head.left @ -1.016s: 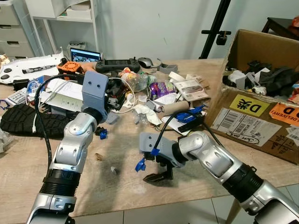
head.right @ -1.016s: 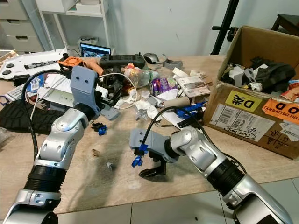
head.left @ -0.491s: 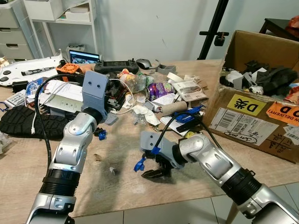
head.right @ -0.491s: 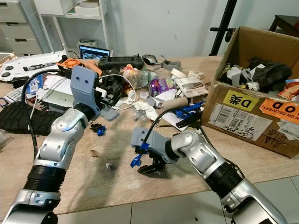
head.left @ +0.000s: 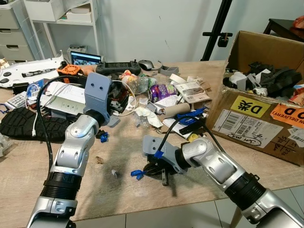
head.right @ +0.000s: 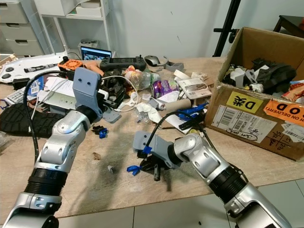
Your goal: Picking trash to rubbish bin
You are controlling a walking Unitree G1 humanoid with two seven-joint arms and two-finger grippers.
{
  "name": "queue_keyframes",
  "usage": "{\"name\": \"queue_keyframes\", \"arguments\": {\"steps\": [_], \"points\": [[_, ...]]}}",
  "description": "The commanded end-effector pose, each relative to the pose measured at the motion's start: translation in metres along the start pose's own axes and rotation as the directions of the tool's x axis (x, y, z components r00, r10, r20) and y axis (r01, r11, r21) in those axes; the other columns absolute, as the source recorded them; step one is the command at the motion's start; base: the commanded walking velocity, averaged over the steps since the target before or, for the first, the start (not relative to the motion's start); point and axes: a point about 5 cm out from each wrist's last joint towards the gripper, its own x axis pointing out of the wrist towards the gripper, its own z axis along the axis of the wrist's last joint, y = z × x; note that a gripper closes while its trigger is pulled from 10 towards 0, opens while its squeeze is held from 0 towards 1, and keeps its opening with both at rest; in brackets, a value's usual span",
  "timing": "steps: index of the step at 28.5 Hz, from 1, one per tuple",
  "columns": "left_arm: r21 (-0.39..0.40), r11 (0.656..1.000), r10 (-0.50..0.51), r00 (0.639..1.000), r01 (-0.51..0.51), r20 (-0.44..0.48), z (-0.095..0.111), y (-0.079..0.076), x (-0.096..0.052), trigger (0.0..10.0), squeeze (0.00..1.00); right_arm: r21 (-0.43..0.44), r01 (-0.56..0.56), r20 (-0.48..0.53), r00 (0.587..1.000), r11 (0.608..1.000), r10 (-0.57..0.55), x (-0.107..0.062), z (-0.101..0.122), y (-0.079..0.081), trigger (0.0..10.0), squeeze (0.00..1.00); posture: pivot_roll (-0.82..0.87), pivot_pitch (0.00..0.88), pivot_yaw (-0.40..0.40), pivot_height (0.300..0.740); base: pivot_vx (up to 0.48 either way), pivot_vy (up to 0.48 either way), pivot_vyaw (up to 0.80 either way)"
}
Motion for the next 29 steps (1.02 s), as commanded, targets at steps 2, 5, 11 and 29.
{"name": "queue_keyframes", "arguments": {"steps": [2, 5, 11, 29], "points": [[0.009, 1.0, -0.002, 1.0, 0.002, -0.01, -0.003, 0.0, -0.001, 10.0, 0.0, 0.038, -0.021, 0.053, 0.998, 0.999, 0.019, -0.008, 0.003, 0.001, 0.0, 0.0, 0.03, 0.126, 0.0, 0.74, 0.0, 0.0, 0.0], [0.007, 1.0, 0.003, 1.0, -0.003, -0.011, -0.004, 0.0, -0.002, 10.0, 0.0, 0.025, -0.034, 0.147, 0.989, 0.999, 0.03, -0.021, 0.019, 0.002, 0.0, 0.0, 0.02, 0.115, 0.001, 0.74, 0.0, 0.0, 0.0], [0.004, 1.0, 0.004, 1.0, -0.004, -0.012, -0.005, 0.0, -0.002, 10.0, 0.0, -0.026, -0.015, 0.355, 0.935, 1.0, 0.023, -0.06, 0.058, 0.0, 0.0, 0.0, 0.02, 0.123, -0.002, 0.74, 0.0, 0.0, 0.0], [0.002, 1.0, -0.005, 0.999, 0.005, -0.036, -0.01, -0.003, -0.004, 10.0, 0.0, 0.196, 0.613, 0.444, 0.641, 0.766, -0.626, -0.171, 0.073, -0.062, 0.0, 0.0, 0.0, 0.136, -0.006, 0.74, 0.0, 0.0, 0.0]]}}
